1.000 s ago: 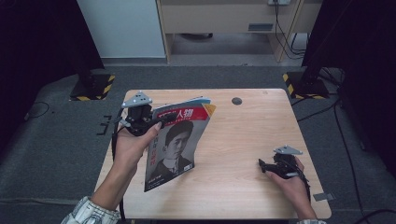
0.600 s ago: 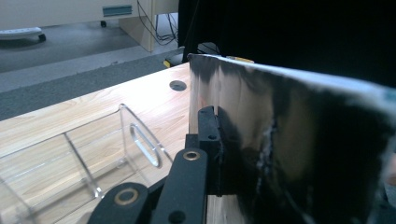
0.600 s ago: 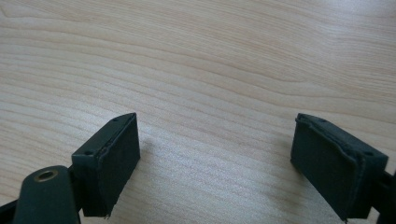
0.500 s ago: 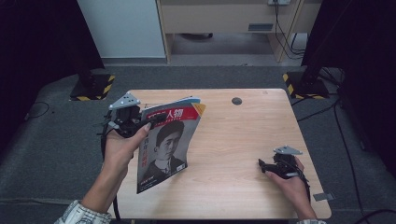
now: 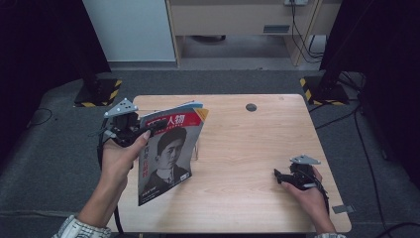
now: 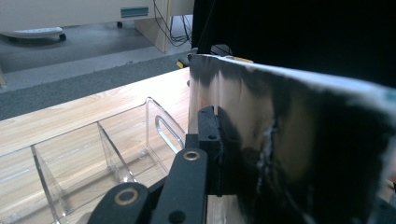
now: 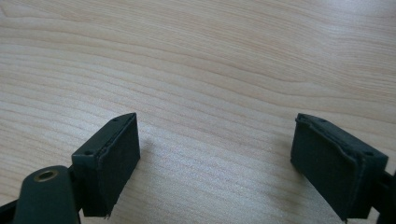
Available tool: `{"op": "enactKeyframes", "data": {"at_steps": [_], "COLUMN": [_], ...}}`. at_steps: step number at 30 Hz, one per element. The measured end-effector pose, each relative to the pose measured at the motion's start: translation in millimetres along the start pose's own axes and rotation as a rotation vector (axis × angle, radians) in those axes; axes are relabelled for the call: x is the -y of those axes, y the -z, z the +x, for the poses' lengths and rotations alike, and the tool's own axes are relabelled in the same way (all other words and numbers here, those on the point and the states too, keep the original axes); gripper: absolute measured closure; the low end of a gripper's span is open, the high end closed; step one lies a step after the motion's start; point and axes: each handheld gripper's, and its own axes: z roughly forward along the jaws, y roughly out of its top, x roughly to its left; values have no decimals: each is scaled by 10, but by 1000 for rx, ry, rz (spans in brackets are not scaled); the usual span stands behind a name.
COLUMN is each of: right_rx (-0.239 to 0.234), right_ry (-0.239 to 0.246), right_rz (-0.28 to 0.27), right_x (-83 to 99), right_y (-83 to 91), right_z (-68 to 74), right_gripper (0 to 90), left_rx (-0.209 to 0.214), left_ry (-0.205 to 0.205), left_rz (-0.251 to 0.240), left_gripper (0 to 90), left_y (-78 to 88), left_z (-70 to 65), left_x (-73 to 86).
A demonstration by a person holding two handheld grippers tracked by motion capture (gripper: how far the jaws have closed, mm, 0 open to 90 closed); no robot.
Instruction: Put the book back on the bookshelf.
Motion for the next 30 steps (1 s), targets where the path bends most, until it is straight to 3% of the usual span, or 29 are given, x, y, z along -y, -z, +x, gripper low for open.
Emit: {"op": "enactKeyframes", "data": {"at_steps": [13, 30], "right_rx": [-2, -2], "right_ry": [1, 1], "right_rz": [0, 1], "right_x": [0, 0], "right_y": [0, 0], "right_z": [1, 1], "right_gripper": [159, 159], "left_rx": [-12, -70], "left_ry": [10, 32], "left_rz": [-16, -13], "left_gripper": [867, 867], "left_y": [154, 292], "left_z": [73, 269], "left_x": [11, 72]}}
